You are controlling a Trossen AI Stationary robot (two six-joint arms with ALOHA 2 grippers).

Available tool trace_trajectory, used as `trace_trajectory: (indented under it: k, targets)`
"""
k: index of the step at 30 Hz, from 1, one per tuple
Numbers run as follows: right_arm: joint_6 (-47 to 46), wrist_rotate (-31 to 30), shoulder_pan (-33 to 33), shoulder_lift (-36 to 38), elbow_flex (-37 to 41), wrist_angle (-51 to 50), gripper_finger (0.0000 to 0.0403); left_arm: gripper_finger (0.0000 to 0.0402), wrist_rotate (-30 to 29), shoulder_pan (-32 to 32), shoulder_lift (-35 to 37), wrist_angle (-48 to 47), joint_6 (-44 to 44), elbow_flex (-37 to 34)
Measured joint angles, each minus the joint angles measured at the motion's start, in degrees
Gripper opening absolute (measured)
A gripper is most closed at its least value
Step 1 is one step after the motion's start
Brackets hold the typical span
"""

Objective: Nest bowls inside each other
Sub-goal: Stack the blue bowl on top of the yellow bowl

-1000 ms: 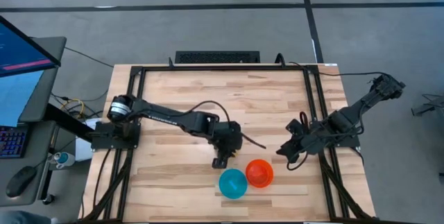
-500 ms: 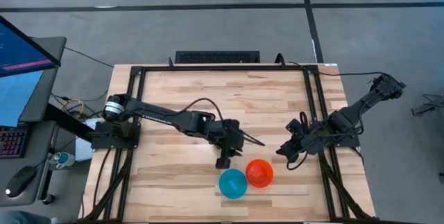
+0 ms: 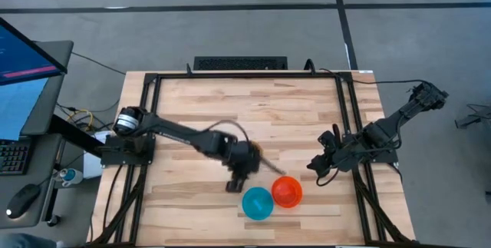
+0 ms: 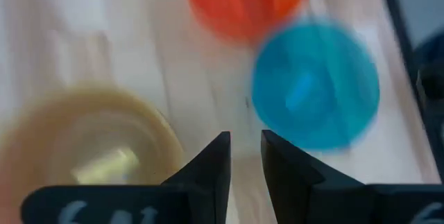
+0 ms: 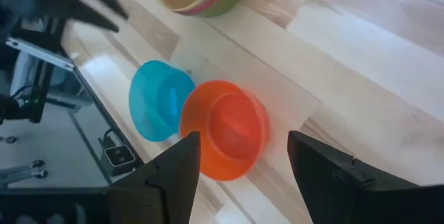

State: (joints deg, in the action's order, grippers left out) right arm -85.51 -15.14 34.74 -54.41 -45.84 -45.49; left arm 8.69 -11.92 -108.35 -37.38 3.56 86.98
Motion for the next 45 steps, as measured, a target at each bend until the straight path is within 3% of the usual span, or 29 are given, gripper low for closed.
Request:
trace_trajectory:
  k: [6,9,18,27,35,45]
  targets:
    - [-1.57,-2.88,0.00,0.00,0.00,0.65,0.0240,0.0103,-4.51,-4.64,-0.15,-0.88,0.18,0.00]
    - [-1.63,-4.73,-0.01,0.00,-0.10,1.57,0.0240,0.0126,-5.16,-5.97,-0.66,3.37,2.21,-0.43]
    - [3.50,-5.89,0.00,0.00,-0.52,1.23,0.0241,0.0181,-6.80,-6.70,-0.65,13.23,15.93,-5.67]
    - [10.90,-1.77,0.38,0.13,-0.59,1.03,0.0241,0.0188,-4.72,-7.35,-7.34,14.94,24.56,-4.77]
    - [14.01,-0.12,3.43,0.11,-0.61,2.67,0.0241,0.0188,-7.50,-7.02,-9.99,10.50,24.80,-0.28]
    - [15.33,-0.13,3.39,0.11,-0.61,1.91,0.0240,0.0187,-4.20,-6.94,-12.52,9.28,26.63,-0.25]
